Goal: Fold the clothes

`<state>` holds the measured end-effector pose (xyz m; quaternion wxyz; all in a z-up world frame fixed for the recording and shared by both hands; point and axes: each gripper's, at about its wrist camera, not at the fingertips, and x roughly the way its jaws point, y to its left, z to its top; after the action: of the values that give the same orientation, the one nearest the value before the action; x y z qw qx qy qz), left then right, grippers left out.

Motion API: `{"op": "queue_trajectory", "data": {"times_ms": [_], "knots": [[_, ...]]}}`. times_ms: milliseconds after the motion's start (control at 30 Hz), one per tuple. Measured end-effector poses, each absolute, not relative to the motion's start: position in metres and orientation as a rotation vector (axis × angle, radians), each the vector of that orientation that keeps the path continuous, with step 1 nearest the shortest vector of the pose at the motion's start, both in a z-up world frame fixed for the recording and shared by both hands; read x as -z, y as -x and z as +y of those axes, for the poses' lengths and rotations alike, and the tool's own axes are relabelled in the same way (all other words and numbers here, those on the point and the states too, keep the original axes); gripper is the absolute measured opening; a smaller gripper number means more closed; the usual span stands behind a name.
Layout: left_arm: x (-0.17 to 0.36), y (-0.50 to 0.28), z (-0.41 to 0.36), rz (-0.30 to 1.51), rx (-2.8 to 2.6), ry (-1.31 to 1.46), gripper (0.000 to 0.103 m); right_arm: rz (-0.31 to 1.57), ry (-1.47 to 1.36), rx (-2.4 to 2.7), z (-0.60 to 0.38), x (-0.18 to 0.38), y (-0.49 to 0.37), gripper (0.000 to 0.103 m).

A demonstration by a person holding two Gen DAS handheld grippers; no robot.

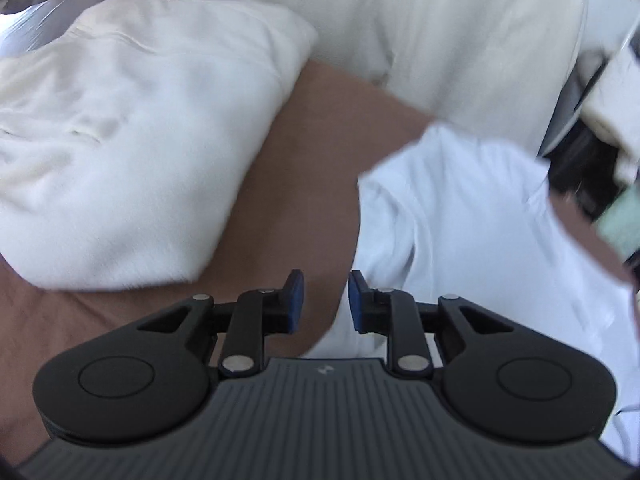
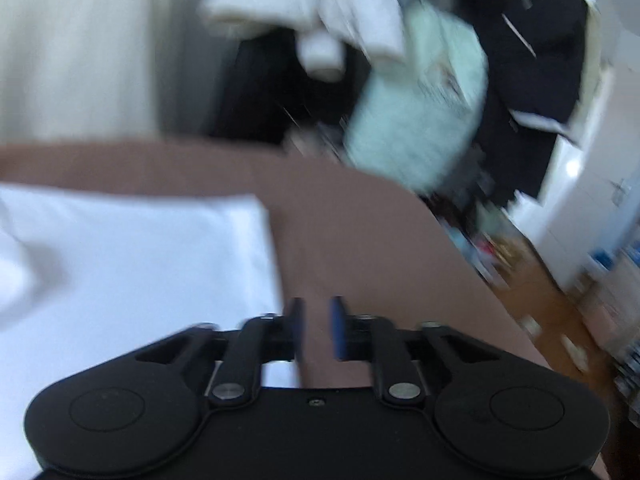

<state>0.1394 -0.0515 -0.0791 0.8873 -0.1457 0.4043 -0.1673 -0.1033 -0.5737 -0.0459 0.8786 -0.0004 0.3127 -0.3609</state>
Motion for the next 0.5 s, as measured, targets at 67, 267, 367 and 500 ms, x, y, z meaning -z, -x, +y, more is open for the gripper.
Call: {"op": "queue_trajectory", "data": {"times_ms": [67,267,367,500], "knots": [[0.073,-0.139,-0.052,0.851,0.441,0.364,0.023,0.558,-0.087,0.620,-0.557,0.029,0.103,0.053],[0.055,-0.129,-0.088,0.825,0.600,0.291,0.031,0.579,-0.650,0.167,-0.544,0.055,0.053,0.056],[0.064,-0.126,-0.107,0.836,0.612,0.184,0.038,0.652,-0.697,0.214,-0.539,0.083,0.030,0.057],[0.098,-0.138,-0.124,1.010,0.516,0.064,0.041,0.632,-0.800,0.182,-0.540,0.118,0.018,0.058]]}}
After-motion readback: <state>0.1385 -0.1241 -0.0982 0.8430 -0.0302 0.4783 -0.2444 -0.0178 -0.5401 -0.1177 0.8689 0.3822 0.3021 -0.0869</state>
